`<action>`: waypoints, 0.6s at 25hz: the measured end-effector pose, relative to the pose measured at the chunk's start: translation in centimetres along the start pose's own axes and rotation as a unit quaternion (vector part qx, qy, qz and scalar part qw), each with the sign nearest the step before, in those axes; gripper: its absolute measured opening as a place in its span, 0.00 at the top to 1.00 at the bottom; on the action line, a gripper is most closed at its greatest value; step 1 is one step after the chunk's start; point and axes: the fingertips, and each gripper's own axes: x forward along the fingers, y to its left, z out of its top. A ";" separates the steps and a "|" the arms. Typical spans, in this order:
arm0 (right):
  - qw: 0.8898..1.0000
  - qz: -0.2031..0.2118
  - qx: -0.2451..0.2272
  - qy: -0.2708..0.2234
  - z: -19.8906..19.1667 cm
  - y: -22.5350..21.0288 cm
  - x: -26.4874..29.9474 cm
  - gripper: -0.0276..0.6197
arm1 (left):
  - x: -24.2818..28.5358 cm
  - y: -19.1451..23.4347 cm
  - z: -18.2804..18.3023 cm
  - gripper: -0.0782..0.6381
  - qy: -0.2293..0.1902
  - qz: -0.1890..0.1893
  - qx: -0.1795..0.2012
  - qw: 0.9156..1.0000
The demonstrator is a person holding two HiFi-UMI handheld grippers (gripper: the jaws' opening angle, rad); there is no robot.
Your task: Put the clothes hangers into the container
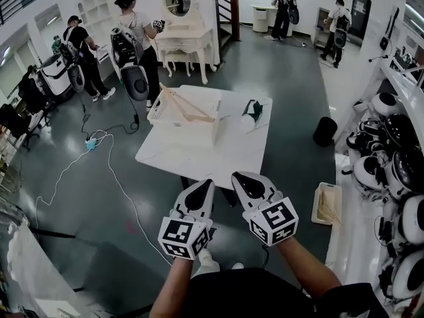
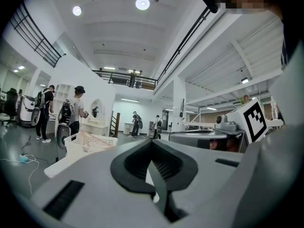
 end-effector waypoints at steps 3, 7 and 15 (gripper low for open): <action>1.000 0.006 0.003 -0.001 -0.2 0.4 -0.7 0.93 | -0.4 -0.8 0.2 0.89 -0.003 0.004 0.003 1.000; 1.000 0.011 0.009 -0.003 -0.6 0.9 -1.4 0.93 | -1.2 -1.8 0.2 0.89 -0.005 0.008 0.008 1.000; 1.000 0.019 0.007 -0.005 -0.6 1.7 -2.2 0.93 | -2.5 -2.2 -0.4 0.89 -0.001 0.020 0.016 1.000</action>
